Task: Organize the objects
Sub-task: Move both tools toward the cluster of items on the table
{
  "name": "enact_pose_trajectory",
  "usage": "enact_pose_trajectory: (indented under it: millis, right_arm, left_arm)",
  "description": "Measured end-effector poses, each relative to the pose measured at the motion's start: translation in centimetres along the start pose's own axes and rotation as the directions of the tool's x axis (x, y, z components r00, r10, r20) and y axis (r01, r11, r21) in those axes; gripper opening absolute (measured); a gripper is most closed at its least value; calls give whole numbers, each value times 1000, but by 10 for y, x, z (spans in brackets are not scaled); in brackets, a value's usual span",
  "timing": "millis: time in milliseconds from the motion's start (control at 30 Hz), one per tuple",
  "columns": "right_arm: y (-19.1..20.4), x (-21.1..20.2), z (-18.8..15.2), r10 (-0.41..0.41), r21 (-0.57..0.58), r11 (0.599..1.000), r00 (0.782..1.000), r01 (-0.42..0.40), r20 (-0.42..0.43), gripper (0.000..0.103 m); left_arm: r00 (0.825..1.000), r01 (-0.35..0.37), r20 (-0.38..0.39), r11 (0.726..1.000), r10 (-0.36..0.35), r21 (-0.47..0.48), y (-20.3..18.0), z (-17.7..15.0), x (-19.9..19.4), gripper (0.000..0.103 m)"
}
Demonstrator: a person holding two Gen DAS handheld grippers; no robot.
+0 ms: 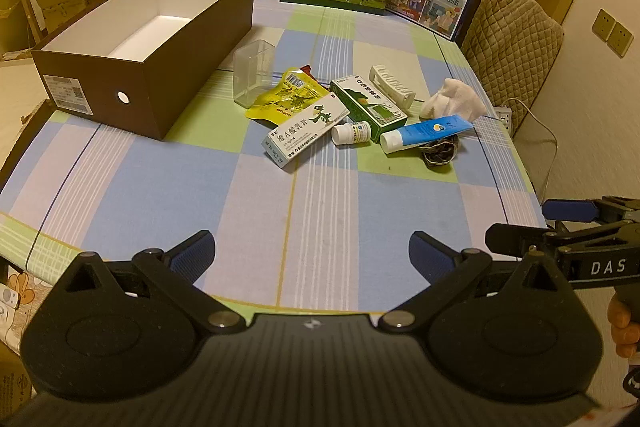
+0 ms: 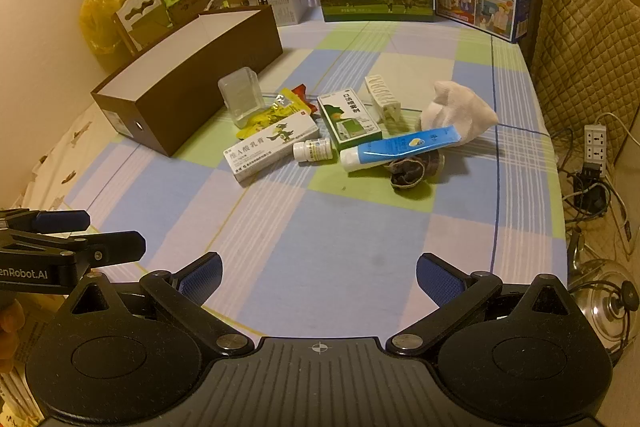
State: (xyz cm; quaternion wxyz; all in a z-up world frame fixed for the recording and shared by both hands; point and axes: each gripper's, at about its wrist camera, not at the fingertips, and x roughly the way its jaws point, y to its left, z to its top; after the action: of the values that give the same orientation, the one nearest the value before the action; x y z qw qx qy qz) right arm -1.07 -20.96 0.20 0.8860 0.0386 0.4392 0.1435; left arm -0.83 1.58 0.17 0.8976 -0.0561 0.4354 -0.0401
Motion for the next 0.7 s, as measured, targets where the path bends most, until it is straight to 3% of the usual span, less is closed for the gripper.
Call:
enact_pose_trajectory:
  millis: [700]
  right_arm:
    - [4, 7, 8, -2, 2, 1000, 1000, 2, -2, 101]
  left_arm:
    - [1000, 12, -14, 1000, -12, 18, 0, 12, 9, 102]
